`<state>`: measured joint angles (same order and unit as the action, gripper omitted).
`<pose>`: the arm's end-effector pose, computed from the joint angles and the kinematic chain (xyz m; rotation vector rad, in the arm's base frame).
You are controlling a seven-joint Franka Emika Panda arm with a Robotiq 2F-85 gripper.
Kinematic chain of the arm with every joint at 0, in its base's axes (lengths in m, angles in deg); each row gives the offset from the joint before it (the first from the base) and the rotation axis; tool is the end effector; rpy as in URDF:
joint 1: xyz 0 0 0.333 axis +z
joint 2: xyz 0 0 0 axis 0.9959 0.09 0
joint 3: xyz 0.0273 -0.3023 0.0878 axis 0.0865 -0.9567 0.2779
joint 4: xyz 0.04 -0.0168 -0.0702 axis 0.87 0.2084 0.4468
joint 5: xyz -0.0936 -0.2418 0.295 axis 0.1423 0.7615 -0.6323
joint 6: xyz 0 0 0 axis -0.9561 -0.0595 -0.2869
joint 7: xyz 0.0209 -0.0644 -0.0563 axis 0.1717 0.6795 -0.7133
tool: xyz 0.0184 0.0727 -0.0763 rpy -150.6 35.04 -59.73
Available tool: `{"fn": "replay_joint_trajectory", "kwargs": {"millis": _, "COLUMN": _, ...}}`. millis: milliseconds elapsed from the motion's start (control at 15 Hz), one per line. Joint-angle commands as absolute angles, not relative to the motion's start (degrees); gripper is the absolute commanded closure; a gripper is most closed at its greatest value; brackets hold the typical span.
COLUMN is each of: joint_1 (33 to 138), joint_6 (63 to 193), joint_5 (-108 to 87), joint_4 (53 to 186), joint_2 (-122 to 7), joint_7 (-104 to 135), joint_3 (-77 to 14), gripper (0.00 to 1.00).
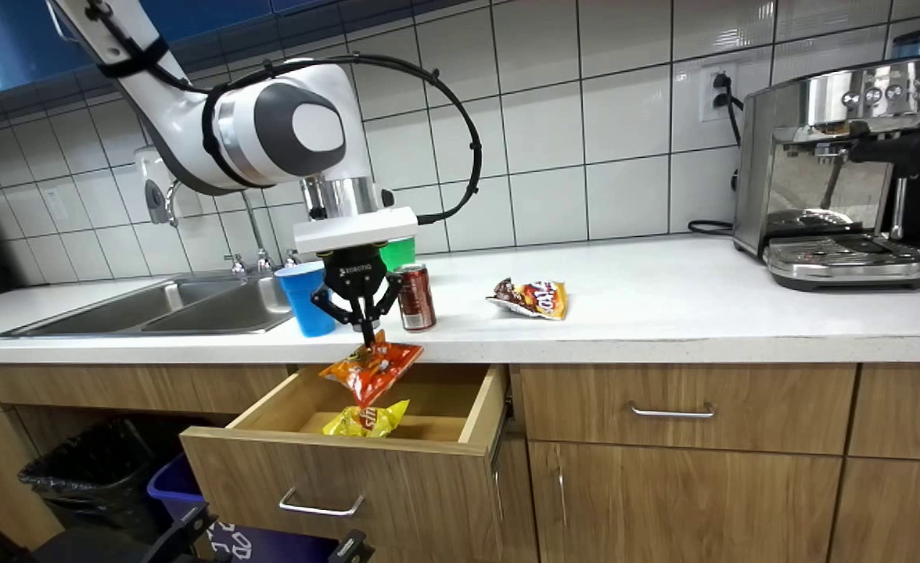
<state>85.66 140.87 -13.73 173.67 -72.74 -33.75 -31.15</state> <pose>0.4497 -0.0207 0.2585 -2.9328 -1.1188 0.0049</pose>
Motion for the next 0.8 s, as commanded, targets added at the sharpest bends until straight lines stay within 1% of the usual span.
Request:
{"fn": "replay_joint_trajectory", "kwargs": {"millis": 0, "joint_1": 84.8, "joint_6": 142.1, "joint_5": -11.8, "joint_4": 174.1, "joint_2": -72.7, "joint_7": -33.2, "joint_3": -30.2, "gripper": 0.74}}
{"fn": "replay_joint_trajectory", "kwargs": {"millis": 67, "joint_1": 84.8, "joint_6": 142.1, "joint_5": -11.7, "joint_4": 174.0, "joint_2": -72.6, "joint_7": -33.2, "joint_3": -30.2, "gripper": 0.73}}
{"fn": "replay_joint_trajectory", "kwargs": {"millis": 200, "joint_1": 84.8, "joint_6": 142.2, "joint_5": -11.7, "joint_4": 174.0, "joint_2": -72.4, "joint_7": -33.2, "joint_3": -30.1, "gripper": 0.60}}
{"fn": "replay_joint_trajectory", "kwargs": {"millis": 667, "joint_1": 84.7, "joint_6": 141.1, "joint_5": -12.3, "joint_4": 173.5, "joint_2": -73.7, "joint_7": -32.9, "joint_3": -30.2, "gripper": 0.06}}
{"fn": "replay_joint_trajectory", "kwargs": {"millis": 733, "joint_1": 84.7, "joint_6": 140.1, "joint_5": -12.5, "joint_4": 173.4, "joint_2": -74.1, "joint_7": -33.2, "joint_3": -30.1, "gripper": 0.01}}
